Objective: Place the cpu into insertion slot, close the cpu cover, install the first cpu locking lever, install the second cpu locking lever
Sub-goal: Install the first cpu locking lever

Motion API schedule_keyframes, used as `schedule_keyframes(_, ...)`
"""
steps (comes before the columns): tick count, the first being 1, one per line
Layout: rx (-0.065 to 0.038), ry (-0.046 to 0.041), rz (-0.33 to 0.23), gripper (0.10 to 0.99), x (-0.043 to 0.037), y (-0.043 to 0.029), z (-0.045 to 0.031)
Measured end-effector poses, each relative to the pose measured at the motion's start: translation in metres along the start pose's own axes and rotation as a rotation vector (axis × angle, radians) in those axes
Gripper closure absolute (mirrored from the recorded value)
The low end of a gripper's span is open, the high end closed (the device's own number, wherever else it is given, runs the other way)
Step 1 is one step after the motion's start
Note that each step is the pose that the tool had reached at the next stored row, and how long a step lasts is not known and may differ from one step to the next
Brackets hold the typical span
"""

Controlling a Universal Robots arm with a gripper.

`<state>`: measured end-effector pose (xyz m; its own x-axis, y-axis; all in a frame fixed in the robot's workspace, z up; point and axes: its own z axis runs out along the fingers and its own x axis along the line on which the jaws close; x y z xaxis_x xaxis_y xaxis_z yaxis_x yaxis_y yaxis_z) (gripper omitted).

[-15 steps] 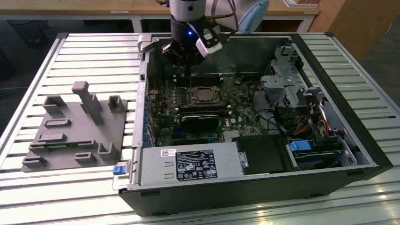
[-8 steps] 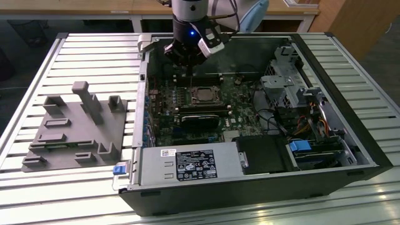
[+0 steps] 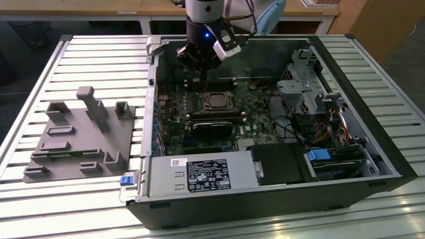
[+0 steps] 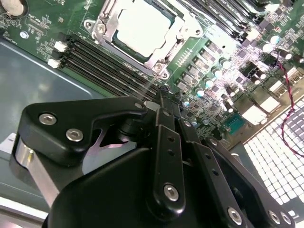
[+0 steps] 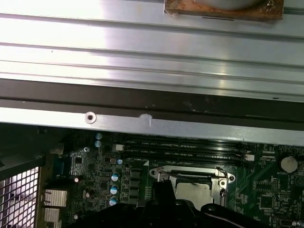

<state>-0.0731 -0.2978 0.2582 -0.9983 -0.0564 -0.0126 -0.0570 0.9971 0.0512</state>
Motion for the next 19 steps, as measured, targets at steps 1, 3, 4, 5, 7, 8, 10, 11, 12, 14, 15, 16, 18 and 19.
schedule_keyframes(1, 0.000, 0.0001, 0.000, 0.969, -0.0012, -0.0001, 0.0000)
schedule_keyframes(3, 0.000, 0.0001, 0.000, 0.969, -0.0043, -0.0003, 0.0003)
schedule_keyframes(4, 0.000, 0.0001, 0.000, 0.969, -0.0063, -0.0004, 0.0005)
schedule_keyframes(5, 0.000, 0.0001, 0.000, 0.969, -0.0083, -0.0005, 0.0007)
schedule_keyframes(7, -0.004, -0.0003, 0.000, 0.969, -0.0111, -0.0008, 0.0019)
schedule_keyframes(8, -0.013, -0.0004, 0.000, 0.969, -0.0121, -0.0009, 0.0022)
schedule_keyframes(10, -0.038, -0.0021, 0.000, 0.969, -0.0146, -0.0011, 0.0033)
schedule_keyframes(11, -0.041, -0.0026, 0.000, 0.969, -0.0162, -0.0011, 0.0046)
schedule_keyframes(12, -0.040, -0.0024, 0.000, 0.969, -0.0180, -0.0013, 0.0058)
schedule_keyframes(14, -0.039, -0.0021, 0.000, 0.969, -0.0226, -0.0014, 0.0088)
schedule_keyframes(15, -0.038, -0.0020, -0.001, 0.969, -0.0239, -0.0015, 0.0106)
schedule_keyframes(16, -0.038, -0.0014, -0.009, 0.969, -0.0244, -0.0016, 0.0121)
schedule_keyframes(18, -0.038, -0.0002, -0.027, 0.969, -0.0249, -0.0017, 0.0143)
schedule_keyframes(19, -0.038, -0.0001, -0.028, 0.969, -0.0255, -0.0016, 0.0154)
